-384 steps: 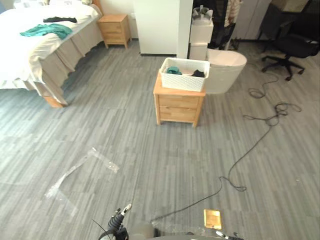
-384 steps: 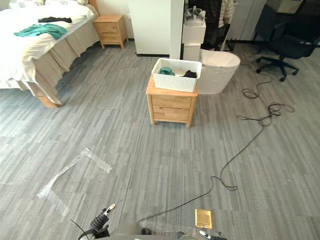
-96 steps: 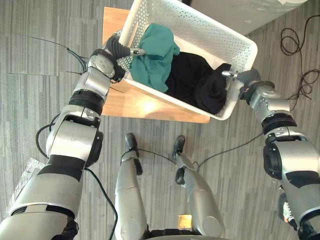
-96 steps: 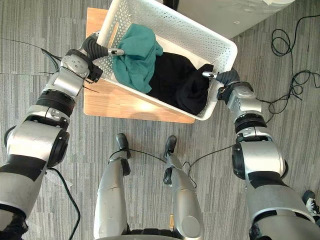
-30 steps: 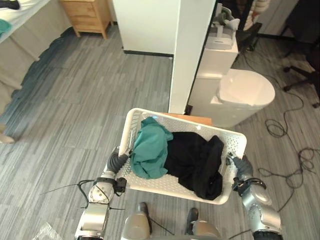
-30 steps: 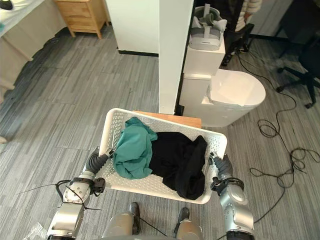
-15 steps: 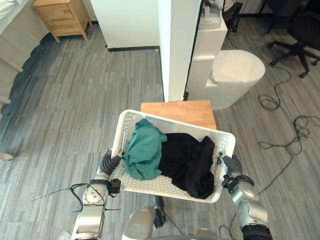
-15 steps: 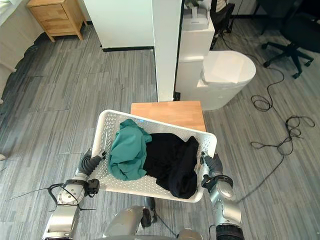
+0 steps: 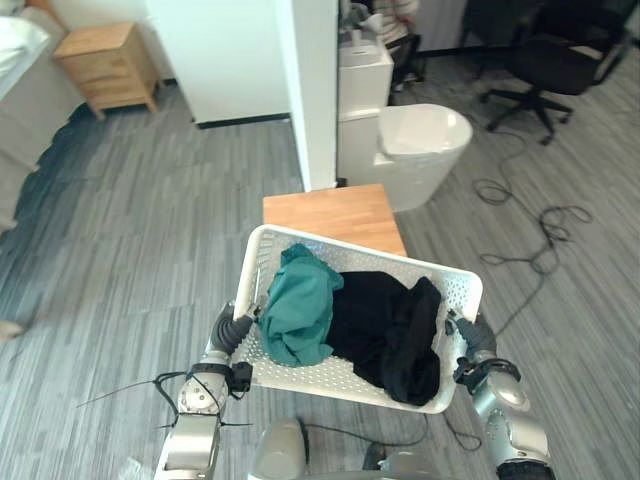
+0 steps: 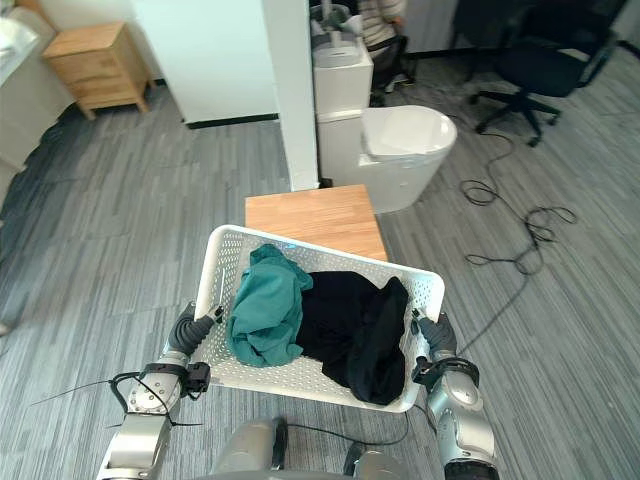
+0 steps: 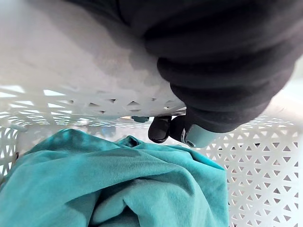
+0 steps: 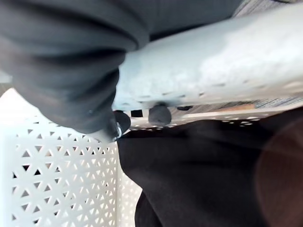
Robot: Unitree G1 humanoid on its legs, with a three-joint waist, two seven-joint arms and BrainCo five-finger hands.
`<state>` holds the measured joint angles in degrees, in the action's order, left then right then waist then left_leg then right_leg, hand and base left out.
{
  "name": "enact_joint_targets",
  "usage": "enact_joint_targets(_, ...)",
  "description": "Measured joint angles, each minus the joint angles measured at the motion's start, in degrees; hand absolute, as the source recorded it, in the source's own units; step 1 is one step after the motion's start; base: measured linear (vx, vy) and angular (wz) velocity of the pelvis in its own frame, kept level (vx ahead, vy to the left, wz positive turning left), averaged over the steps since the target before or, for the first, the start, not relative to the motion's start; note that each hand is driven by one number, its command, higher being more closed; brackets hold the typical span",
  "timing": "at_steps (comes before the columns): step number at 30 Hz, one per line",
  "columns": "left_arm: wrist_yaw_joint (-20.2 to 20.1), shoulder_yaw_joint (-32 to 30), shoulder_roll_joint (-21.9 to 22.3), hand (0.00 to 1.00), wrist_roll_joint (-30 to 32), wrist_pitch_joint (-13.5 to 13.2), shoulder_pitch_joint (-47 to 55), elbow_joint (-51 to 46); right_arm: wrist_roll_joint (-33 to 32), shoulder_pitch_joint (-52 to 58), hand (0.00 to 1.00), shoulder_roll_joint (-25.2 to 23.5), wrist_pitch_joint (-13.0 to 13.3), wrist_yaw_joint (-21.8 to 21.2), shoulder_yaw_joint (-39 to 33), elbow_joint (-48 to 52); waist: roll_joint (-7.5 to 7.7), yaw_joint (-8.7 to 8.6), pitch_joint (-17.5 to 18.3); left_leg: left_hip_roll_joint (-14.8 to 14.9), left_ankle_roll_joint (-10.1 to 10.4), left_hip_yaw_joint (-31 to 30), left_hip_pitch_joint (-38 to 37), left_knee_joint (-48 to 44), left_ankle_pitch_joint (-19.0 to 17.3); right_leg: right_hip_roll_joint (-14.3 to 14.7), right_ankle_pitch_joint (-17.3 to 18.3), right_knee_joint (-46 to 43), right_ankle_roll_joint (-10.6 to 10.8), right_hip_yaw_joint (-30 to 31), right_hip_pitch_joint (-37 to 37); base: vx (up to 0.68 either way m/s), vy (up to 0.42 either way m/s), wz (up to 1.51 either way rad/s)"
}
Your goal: Pick up the laundry basket with both hands and put the clothes into the washing machine.
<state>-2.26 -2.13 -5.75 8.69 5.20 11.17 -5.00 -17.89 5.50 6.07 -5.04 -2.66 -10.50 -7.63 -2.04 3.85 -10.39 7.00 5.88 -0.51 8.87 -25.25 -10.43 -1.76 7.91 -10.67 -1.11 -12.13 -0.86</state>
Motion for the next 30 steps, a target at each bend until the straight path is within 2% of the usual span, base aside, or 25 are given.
enact_joint_targets(1, 0.0, 0.2, 0.2, 1.0, 0.0, -0.2, 0.0, -0.1, 0.0, 0.8, 1.0, 0.0, 0.0, 0.0, -0.3, 1.1, -0.49, -0.09, 0.4, 0.0, 0.1, -1.3, -1.0, 1.3, -1.2, 0.4, -0.8, 0.6, 0.3, 1.1, -0.9, -0.21, 0.265, -1.0)
enact_joint_targets(2, 0.0, 0.6, 0.3, 1.0, 0.0, -1.0, -0.1, -0.4, 0.0, 2.1, 1.0, -0.5, 0.0, -0.2, -1.2, 3.3, -1.33, -0.24, 0.9, -0.3, -1.3, -3.4, -2.1, 4.8, -3.9, 0.9, -2.3, 0.8, 1.4, 3.8, -3.5, -0.18, 0.251, -0.88)
enact_joint_targets(3, 0.0, 0.6, 0.0, 1.0, 0.1, -1.0, -0.3, -0.4, 0.0, 2.4, 1.0, -1.2, 0.0, -0.2, -1.6, 3.6, -0.72, -0.55, 0.7, -1.0, -1.4, -2.7, -1.8, 5.1, -3.8, 0.4, -2.7, 0.9, 1.6, 5.2, -4.3, -0.2, 0.251, -1.03)
enact_joint_targets(5, -0.1, 1.0, -0.2, 1.0, 1.0, -1.0, -0.4, -0.7, 0.1, 4.6, 1.0, -2.7, -0.2, -0.2, -2.7, 5.8, 0.08, -1.91, 1.0, -2.5, -2.4, 0.1, -1.1, 4.9, -3.7, -1.0, -4.4, 1.1, 3.0, 8.0, -6.3, -0.17, 0.224, -0.72)
enact_joint_targets(7, 0.0, 2.0, -0.3, 1.0, 1.3, -1.0, -1.1, -2.0, 0.1, 6.0, 1.0, -3.4, -0.2, -0.1, -4.0, 8.7, 0.09, -3.06, 1.0, -3.8, -5.0, 5.2, 0.7, 2.4, -4.3, -2.1, -7.2, 1.4, 5.4, 12.8, -9.4, -0.21, 0.339, -0.98)
enact_joint_targets(8, 0.0, 2.0, -0.3, 1.0, 1.3, -1.0, -1.6, -2.1, 0.1, 6.0, 1.0, -3.4, -0.2, -0.1, -4.2, 9.3, 0.05, -3.08, 1.0, -3.9, -5.6, 6.8, 1.4, 1.4, -4.5, -2.3, -8.0, 1.6, 5.6, 14.3, -10.0, -0.21, 0.354, -1.05)
enact_joint_targets(9, -0.1, 2.0, -0.3, 1.0, 1.3, -1.1, -2.8, -2.1, 0.1, 6.0, 1.0, -3.6, -0.1, 0.0, -4.3, 10.4, 0.06, -3.17, 1.0, -3.9, -7.2, 9.2, 2.4, -0.1, -4.7, -2.4, -9.4, 2.3, 5.2, 15.8, -11.4, -0.14, 0.239, -1.02)
enact_joint_targets(10, 0.0, 1.9, -0.3, 1.0, 1.7, -1.1, -4.2, -2.1, 0.2, 5.8, 1.0, -4.2, 0.0, 0.2, -4.5, 11.6, 0.21, -3.21, 0.9, -3.9, -9.0, 12.5, 3.0, 0.3, -4.2, -3.3, -9.9, 3.1, 1.6, 14.7, -12.9, -0.2, 0.273, -1.35)
enact_joint_targets(11, 0.0, 1.7, -0.2, 1.0, 2.2, -1.1, -5.4, -2.1, 0.3, 5.0, 1.0, -4.5, 0.1, 0.2, -4.9, 11.6, -0.06, -3.34, 0.8, -3.1, -10.8, 16.4, 2.3, 2.6, -3.3, -5.4, -7.6, 1.9, -2.1, 8.4, -14.2, -0.22, 0.243, -1.55)
enact_joint_targets(13, 0.3, 0.3, -0.3, 1.0, 2.3, -1.1, -5.6, -2.4, 0.8, 3.7, 1.0, -4.8, 0.1, 0.3, -4.6, 11.2, 0.2, -2.92, 0.7, -2.4, -11.9, 22.6, -0.6, 6.5, -2.0, -8.7, -5.2, -6.5, 0.0, -2.3, -15.8, -0.21, 0.229, -1.7)
enact_joint_targets(14, 0.4, -0.2, -0.3, 1.0, 2.3, -1.1, -5.5, -2.5, 1.3, 3.1, 1.0, -5.0, 0.1, 0.5, -4.0, 11.2, 0.2, -2.71, 0.7, -2.0, -12.1, 26.9, -3.1, 8.9, -1.5, -9.8, -2.7, -11.8, 0.1, -7.1, -14.5, -0.17, 0.213, -1.78)
enact_joint_targets(17, 1.3, -0.9, -0.4, 1.0, 2.3, -1.1, -5.5, -5.2, 2.7, 0.4, 1.0, -5.7, 0.5, 0.5, -4.0, 10.7, 0.66, -2.87, 1.0, -0.9, -12.3, 36.7, -5.4, 11.3, -1.3, -10.7, 2.7, -17.7, 0.9, -12.6, -9.9, -0.15, 0.134, -1.74)
enact_joint_targets(20, 1.5, -0.8, -0.3, 1.0, 2.2, -1.2, -5.6, -6.2, 3.1, -1.8, 1.0, -5.4, 1.2, 0.4, -4.2, 8.8, 1.56, -2.99, 1.5, -0.2, -11.7, 45.2, -5.1, 12.0, -1.7, -11.7, 4.7, -16.6, 1.8, -15.4, -4.8, -0.11, 0.022, -1.68)
enact_joint_targets(22, 1.5, -0.6, -0.4, 1.0, 2.3, -0.8, -5.5, -6.2, 4.1, -1.7, 1.0, -5.1, 1.2, 0.4, -4.2, 8.1, 2.05, -3.06, 1.8, 1.3, -11.3, 50.5, -5.0, 10.2, -2.2, -12.6, 4.2, -12.0, 1.7, -17.5, -1.7, 0.01, -0.084, -1.49)
enact_joint_targets(23, 1.5, -0.7, -0.4, 1.0, 2.3, -0.6, -5.5, -5.7, 4.6, -1.9, 1.0, -5.2, 1.2, 0.5, -4.0, 7.7, 2.42, -3.07, 1.9, 2.7, -11.1, 53.3, -4.8, 7.8, -2.7, -12.3, 2.5, -7.3, 4.6, -17.4, -0.5, 0.04, -0.134, -1.48)
enact_joint_targets(24, 1.5, -0.8, -0.3, 1.0, 2.3, -0.5, -5.5, -5.5, 5.0, -2.0, 1.0, -5.2, 1.1, 0.5, -3.9, 7.4, 2.46, -2.99, 1.9, 3.4, -11.1, 54.0, -4.6, 6.3, -2.7, -11.7, 1.6, -5.1, 6.0, -17.3, -0.3, 0.02, -0.19, -1.47)
enact_joint_targets(25, 1.5, -0.7, 0.0, 1.0, 2.3, -0.3, -5.4, -5.0, 5.2, -2.0, 1.0, -5.0, 1.0, 0.6, -3.9, 6.6, 2.07, -2.9, 2.0, 5.2, -11.1, 54.0, -4.5, 4.7, -2.7, -9.3, -0.6, -1.9, 7.2, -14.8, 0.4, 0.0, -0.206, -1.31)
enact_joint_targets(26, 1.4, -0.4, 0.0, 1.0, 2.9, -0.3, -5.3, -4.6, 5.2, -1.5, 1.0, -5.1, 1.0, 0.7, -3.8, 6.2, 1.83, -3.27, 2.3, 6.8, -11.0, 54.0, -4.8, 3.9, -2.7, -7.2, -2.3, 1.3, 6.4, -12.8, 1.1, -0.02, -0.199, -1.2)
enact_joint_targets(30, 1.4, -0.1, 0.5, 1.0, 3.2, -0.3, -5.3, -3.5, 5.8, -1.1, 1.0, -5.0, 1.0, 1.4, -3.6, 6.2, 2.14, -4.17, 2.4, 10.1, -10.5, 52.7, -5.1, 1.2, -2.8, -3.9, -4.8, 5.3, 4.9, -8.2, 1.6, -0.03, -0.134, -0.74)
